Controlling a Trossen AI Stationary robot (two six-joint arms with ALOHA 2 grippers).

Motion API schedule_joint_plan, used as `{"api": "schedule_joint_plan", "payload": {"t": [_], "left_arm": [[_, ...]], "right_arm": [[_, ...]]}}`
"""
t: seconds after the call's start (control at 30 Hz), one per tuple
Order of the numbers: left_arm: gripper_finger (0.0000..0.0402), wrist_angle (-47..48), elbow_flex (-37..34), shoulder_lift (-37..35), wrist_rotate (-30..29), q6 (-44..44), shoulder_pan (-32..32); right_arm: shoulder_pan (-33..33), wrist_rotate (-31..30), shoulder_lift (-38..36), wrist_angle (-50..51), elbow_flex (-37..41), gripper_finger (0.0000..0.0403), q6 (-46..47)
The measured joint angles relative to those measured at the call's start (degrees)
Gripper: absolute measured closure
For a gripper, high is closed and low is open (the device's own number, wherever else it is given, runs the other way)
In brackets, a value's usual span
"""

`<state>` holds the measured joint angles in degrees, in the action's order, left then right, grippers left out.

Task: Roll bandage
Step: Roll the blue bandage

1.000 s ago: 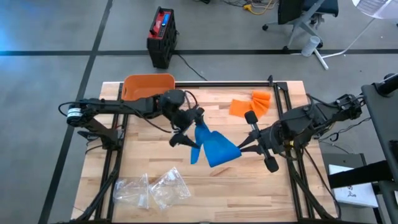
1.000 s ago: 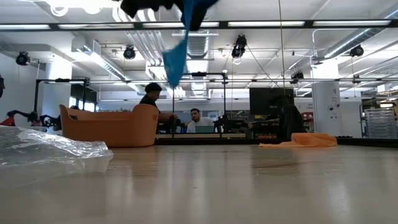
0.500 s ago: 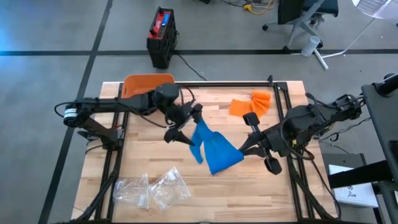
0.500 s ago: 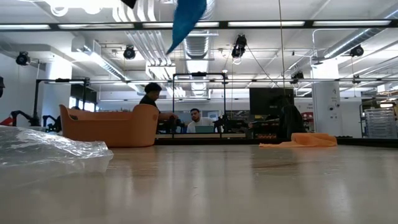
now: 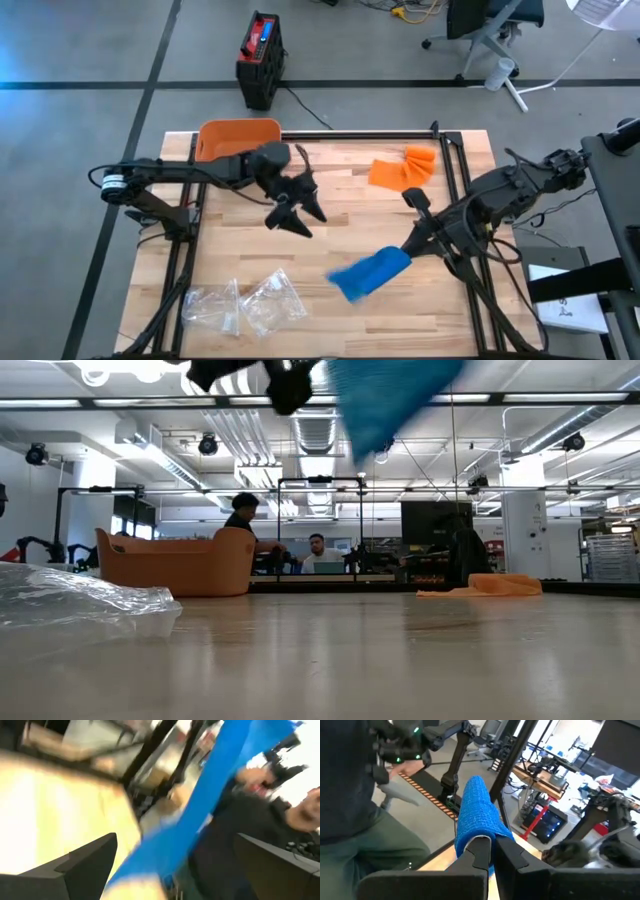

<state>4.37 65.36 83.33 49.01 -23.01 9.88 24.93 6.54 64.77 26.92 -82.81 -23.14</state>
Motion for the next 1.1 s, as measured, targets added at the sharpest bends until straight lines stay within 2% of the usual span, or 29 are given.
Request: {"api": "schedule_joint_plan", "payload": {"t": [0.1, 0.17, 0.23, 0.33, 0.4, 0.5, 0.6, 0.67, 0.73, 0.77, 0.83, 0.9, 0.93, 1.0, 1.1], "left_arm": [[0.0013, 7.9, -1.6, 0.0, -6.2, 4.7, -0.6], [0.0012, 7.4, -3.9, -0.6, -9.3, 4.9, -1.1], [0.0011, 2.6, -6.2, -1.6, -9.5, 3.8, -1.9], [0.0012, -11.7, -10.8, -3.8, -9.6, 0.5, -4.4], [0.0015, -26.9, -14.9, -5.0, -11.1, -1.2, -7.4], [0.0019, -49.3, -21.5, -5.5, -18.7, -0.9, -13.8], [0.0019, -60.2, -25.9, -5.3, -30.2, 4.8, -19.8], [0.0017, -60.8, -27.1, -5.5, -38.9, 9.4, -23.0], [0.0015, -59.7, -27.6, -5.8, -46.8, 13.4, -25.3], [0.0015, -59.0, -27.6, -5.9, -49.8, 15.2, -26.2], [0.0014, -57.0, -27.6, -6.6, -53.8, 17.8, -27.4], [0.0016, -53.2, -26.8, -7.6, -54.7, 18.7, -27.8], [0.0017, -51.1, -26.0, -8.4, -54.8, 19.0, -27.9], [0.0020, -45.1, -23.9, -10.6, -54.9, 20.3, -28.0], [0.0023, -33.4, -19.6, -13.8, -55.4, 22.0, -28.1]], "right_arm": [[0.0, -0.1, -0.2, -0.1, 0.1, 0.0400, 0.0], [0.0, -0.1, -0.2, -0.2, 0.1, 0.0400, 0.1], [-0.1, -0.2, -0.2, -0.6, 0.1, 0.0400, 0.2], [-0.3, -4.1, -0.2, -2.0, 0.1, 0.0400, 2.0], [-1.0, -9.3, -0.3, -3.1, 0.1, 0.0400, 5.6], [-3.3, -18.3, -0.1, -5.5, 0.2, 0.0400, 14.8], [-8.0, -23.6, 0.7, -6.6, 1.2, 0.0400, 22.0], [-11.8, -24.2, 1.5, -6.2, 2.3, 0.0400, 27.0], [-15.3, -22.0, 2.2, -6.2, 3.4, 0.0400, 32.2], [-16.7, -18.7, 2.5, -6.4, 3.8, 0.0400, 34.3], [-18.5, -7.5, 3.1, -10.5, 4.6, 0.0400, 35.7], [-19.3, 4.0, 3.7, -16.6, 5.6, 0.0400, 36.0], [-19.5, 6.8, 3.8, -20.2, 6.1, 0.0400, 36.0], [-19.6, 6.4, 3.7, -25.3, 6.7, 0.0400, 34.6], [-20.3, 1.0, 3.5, -27.6, 6.9, 0.0400, 32.2]]}}
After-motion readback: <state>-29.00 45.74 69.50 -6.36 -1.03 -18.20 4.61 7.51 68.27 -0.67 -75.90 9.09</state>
